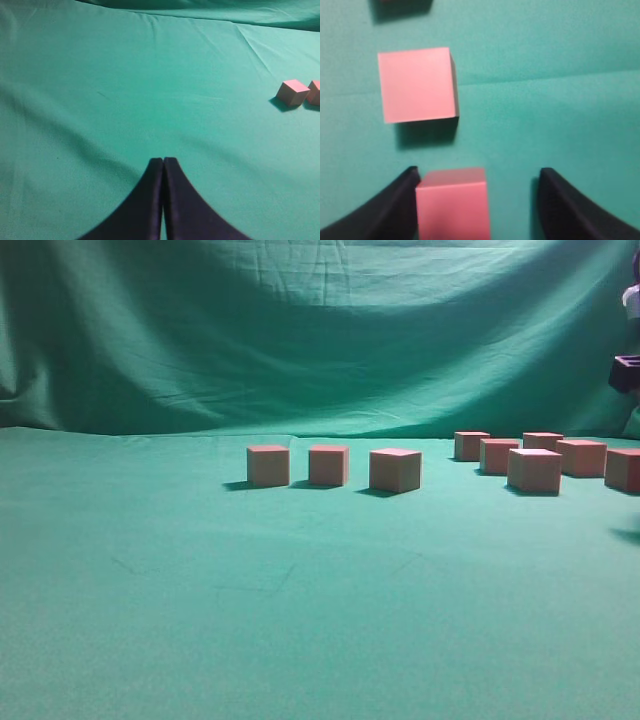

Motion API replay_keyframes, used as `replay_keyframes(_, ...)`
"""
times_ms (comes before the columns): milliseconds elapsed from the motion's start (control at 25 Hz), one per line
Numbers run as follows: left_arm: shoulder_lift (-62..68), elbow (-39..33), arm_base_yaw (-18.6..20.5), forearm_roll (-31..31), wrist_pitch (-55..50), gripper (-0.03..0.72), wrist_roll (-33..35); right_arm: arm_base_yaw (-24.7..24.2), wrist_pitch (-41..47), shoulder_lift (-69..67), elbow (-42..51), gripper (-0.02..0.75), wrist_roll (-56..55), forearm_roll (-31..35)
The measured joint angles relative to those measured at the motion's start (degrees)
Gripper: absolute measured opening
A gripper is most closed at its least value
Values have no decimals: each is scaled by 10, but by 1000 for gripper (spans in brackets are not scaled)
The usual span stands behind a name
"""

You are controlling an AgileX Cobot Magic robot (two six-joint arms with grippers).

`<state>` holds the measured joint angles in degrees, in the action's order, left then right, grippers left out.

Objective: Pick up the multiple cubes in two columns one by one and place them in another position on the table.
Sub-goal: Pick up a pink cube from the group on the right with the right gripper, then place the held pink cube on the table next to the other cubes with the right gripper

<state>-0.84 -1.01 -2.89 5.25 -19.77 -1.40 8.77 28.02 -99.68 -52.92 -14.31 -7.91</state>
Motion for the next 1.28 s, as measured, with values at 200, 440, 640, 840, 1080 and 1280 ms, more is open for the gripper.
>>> replay_keyframes(200,0,0,0,0,0,0,0,0,-5,-8,0,265,0,1)
replay_keyframes(440,0,0,0,0,0,0,0,21,64,4,-39,263,7,7)
replay_keyframes(640,0,0,0,0,0,0,0,117,162,39,-149,263,44,48)
replay_keyframes(840,0,0,0,0,0,0,0,244,249,7,-275,263,46,73)
replay_keyframes(1080,0,0,0,0,0,0,0,346,301,-120,-424,263,90,77)
replay_keyframes(1280,0,0,0,0,0,0,0,394,337,-231,-532,263,202,77)
